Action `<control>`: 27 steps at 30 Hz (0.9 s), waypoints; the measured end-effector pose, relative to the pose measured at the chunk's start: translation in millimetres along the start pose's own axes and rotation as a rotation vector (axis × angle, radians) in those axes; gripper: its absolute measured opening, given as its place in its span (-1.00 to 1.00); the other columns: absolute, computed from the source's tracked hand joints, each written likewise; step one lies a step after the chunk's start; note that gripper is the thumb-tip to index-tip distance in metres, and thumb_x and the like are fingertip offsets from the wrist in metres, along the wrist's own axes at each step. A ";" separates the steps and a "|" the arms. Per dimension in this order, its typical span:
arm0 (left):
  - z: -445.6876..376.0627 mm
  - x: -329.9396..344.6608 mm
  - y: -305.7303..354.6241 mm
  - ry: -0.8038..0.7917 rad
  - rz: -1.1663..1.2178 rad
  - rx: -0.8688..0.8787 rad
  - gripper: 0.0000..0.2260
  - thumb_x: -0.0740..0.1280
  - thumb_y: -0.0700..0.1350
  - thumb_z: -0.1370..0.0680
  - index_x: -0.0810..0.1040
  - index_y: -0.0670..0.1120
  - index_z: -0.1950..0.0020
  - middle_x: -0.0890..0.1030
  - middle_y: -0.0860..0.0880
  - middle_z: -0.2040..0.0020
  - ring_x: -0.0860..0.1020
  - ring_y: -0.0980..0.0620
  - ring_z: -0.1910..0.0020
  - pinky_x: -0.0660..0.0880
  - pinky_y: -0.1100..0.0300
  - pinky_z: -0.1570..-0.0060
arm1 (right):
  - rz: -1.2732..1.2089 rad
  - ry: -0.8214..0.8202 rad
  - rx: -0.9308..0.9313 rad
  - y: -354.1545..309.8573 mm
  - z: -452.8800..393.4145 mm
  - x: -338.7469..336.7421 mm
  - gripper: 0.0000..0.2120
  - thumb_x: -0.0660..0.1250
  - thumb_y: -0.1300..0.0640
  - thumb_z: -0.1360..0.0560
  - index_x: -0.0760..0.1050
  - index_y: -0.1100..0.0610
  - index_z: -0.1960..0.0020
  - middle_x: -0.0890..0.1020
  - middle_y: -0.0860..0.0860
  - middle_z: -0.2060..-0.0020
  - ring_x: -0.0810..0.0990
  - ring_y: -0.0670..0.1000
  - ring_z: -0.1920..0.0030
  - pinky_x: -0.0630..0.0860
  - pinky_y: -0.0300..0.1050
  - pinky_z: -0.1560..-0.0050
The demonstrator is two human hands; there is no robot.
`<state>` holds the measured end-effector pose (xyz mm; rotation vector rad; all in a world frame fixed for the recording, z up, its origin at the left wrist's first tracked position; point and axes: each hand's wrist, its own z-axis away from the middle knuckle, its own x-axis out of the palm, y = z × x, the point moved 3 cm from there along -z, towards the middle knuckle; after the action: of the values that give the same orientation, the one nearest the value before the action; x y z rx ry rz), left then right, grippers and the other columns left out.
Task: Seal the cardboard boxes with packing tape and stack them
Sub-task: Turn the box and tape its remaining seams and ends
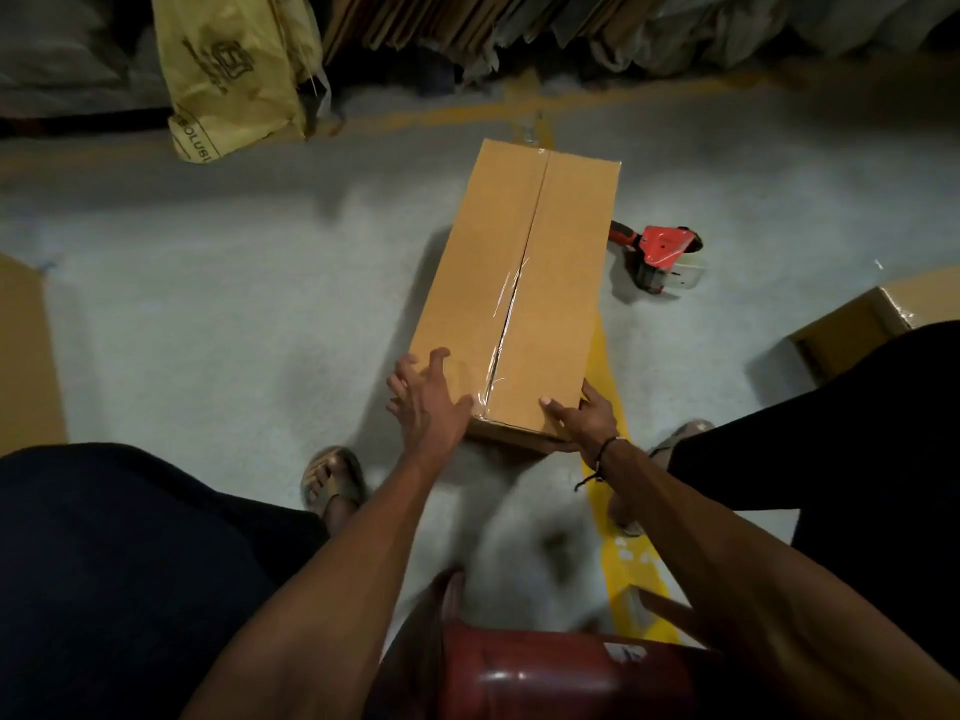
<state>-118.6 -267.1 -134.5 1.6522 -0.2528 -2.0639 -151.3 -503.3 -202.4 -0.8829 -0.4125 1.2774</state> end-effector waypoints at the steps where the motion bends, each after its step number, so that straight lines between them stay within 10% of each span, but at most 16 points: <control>1: -5.9 2.8 -5.8 -0.067 -0.012 -0.006 -0.35 0.55 0.07 -0.48 0.33 0.17 -0.49 0.20 -0.16 -0.50 0.26 -0.22 -0.44 0.40 -0.24 -0.30 | 0.046 0.014 -0.055 -7.7 -5.4 -5.6 -0.48 0.61 0.13 -0.42 0.56 0.02 -0.33 0.69 0.06 -0.14 0.67 0.12 -0.06 0.68 -0.01 0.15; 6: -15.4 24.8 0.3 -0.286 0.114 0.025 -0.31 0.44 0.07 -0.61 0.18 0.11 -0.66 0.17 -0.24 -0.57 0.34 -0.31 -0.49 0.35 -0.16 -0.47 | 0.288 0.145 -0.185 -48.6 -41.3 -42.5 -0.38 0.63 0.04 -0.35 0.57 0.07 -0.37 0.68 0.07 -0.19 0.65 0.15 -0.19 0.58 0.24 -0.21; 14: -19.5 34.5 39.4 -0.178 0.122 -0.049 -0.44 0.35 0.12 -0.54 0.36 0.08 -0.54 0.22 -0.16 -0.48 0.35 -0.29 -0.43 0.36 -0.16 -0.40 | 0.272 0.131 -0.105 -76.6 -73.1 -71.8 -0.44 0.63 -0.02 -0.38 0.58 0.06 -0.33 0.65 0.09 -0.26 0.63 0.12 -0.22 0.62 0.25 -0.17; 19: -44.7 39.1 83.5 0.019 -0.022 0.211 -0.57 0.30 0.03 -0.52 0.49 -0.02 -0.38 0.20 -0.15 -0.58 0.23 -0.19 -0.54 0.23 -0.17 -0.52 | 0.226 0.254 -0.119 -103.1 -100.3 -81.5 -0.62 0.39 -0.22 -0.53 0.66 0.01 -0.19 0.70 0.07 -0.13 0.63 0.14 -0.16 0.53 0.09 -0.30; 27: -97.9 85.1 167.5 0.014 0.002 0.518 -0.56 0.27 -0.05 -0.60 0.43 0.03 -0.50 0.28 -0.08 -0.58 0.25 -0.07 -0.57 0.17 -0.17 -0.55 | -0.296 0.171 0.017 -151.4 -217.1 -67.4 -0.81 0.29 0.04 -0.65 0.47 -0.01 0.14 0.45 0.06 0.25 0.44 -0.03 0.39 0.43 -0.21 0.36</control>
<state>3.9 -437.9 -161.1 1.9465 -0.8425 -2.0975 82.2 -645.0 -208.4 -0.8735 -0.3807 0.9260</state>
